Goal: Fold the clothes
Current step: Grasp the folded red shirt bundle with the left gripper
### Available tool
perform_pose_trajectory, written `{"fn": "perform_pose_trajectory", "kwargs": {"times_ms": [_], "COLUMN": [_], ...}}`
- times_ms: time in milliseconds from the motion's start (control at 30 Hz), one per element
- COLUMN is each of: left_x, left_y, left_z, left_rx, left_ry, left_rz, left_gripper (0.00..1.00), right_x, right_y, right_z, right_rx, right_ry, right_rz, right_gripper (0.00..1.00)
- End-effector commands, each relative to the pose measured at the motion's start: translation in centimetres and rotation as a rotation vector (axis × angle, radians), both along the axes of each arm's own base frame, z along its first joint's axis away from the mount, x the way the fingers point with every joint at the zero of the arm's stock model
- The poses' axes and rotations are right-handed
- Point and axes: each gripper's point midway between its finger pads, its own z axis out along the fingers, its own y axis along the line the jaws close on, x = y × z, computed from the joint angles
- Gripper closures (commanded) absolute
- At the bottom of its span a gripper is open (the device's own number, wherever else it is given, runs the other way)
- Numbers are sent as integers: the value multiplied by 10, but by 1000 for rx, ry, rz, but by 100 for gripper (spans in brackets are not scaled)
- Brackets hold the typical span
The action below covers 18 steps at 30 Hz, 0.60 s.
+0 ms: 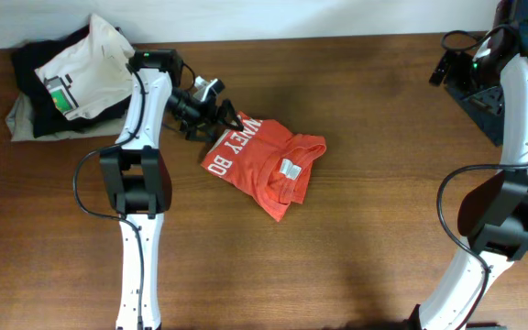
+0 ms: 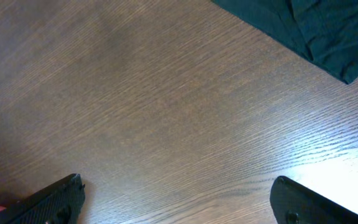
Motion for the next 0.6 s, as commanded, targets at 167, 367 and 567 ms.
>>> {"fn": "perform_pose_trajectory", "kwargs": {"times_ms": [167,367,567], "left_x": [-34,-21,73], "left_y": [-23,-13,86], "left_z": [-31,-32,28], "left_rx": [69,167,344], "left_ry": [58,63,-265], "left_rz": [-170,-83,229], "left_gripper": [41,99,99], "right_x": [0,0,0], "right_y": [-3,-3,-3], "right_z": [0,0,0], "right_rx": [-15,-15,-15], "right_ry": [2,2,2], "right_rz": [3,3,3], "right_gripper": [1,1,1]}}
